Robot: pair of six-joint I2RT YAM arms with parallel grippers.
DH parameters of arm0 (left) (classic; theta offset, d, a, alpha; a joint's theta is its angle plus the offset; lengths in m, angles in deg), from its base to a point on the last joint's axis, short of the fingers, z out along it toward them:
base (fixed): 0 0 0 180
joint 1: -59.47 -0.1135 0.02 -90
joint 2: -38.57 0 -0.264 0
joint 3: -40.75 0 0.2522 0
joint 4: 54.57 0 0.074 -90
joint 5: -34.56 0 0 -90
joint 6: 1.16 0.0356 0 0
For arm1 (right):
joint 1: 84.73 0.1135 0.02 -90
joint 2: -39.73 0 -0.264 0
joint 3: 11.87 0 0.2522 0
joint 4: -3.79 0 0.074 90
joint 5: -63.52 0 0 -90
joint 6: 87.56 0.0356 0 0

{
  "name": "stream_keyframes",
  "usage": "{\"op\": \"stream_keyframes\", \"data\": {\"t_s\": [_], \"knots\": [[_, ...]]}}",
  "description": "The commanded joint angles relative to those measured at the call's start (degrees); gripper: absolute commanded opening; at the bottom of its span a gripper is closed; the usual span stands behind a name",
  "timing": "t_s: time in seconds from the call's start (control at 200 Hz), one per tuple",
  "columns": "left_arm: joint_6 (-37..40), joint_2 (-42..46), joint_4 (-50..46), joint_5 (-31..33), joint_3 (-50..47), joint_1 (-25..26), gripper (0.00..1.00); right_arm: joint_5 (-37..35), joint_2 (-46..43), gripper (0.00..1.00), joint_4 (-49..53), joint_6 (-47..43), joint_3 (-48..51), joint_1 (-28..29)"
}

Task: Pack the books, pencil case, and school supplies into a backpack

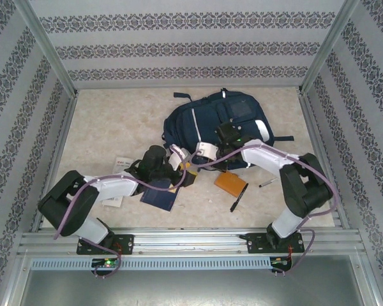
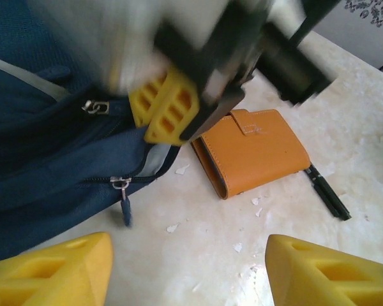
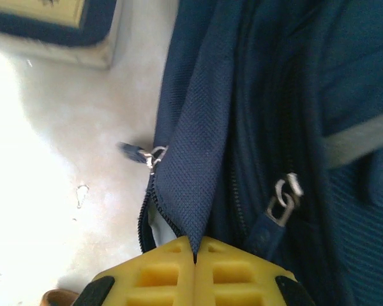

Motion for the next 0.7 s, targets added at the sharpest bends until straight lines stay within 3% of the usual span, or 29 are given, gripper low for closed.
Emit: {"op": "stream_keyframes", "data": {"t_s": [0.0, 0.145, 0.435, 0.695], "knots": [[2.53, -3.11, 10.33, 0.34, -0.47, 0.98, 0.62, 12.84, -6.68, 0.0, -6.51, 5.55, 1.53, -3.46], [0.95, -6.33, 13.54, 2.81, 0.41, 1.54, 0.59, 17.58, -9.72, 0.0, -11.13, 9.57, 2.83, -6.55], [1.06, -6.71, 14.71, 4.54, 2.91, 3.16, 0.58, 17.68, -9.49, 0.0, -11.18, 9.43, 3.32, -5.76], [3.42, -8.3, 11.08, 9.52, 4.26, 3.17, 0.39, 19.55, -11.22, 0.0, -12.5, 9.73, 5.06, -4.68]]}}
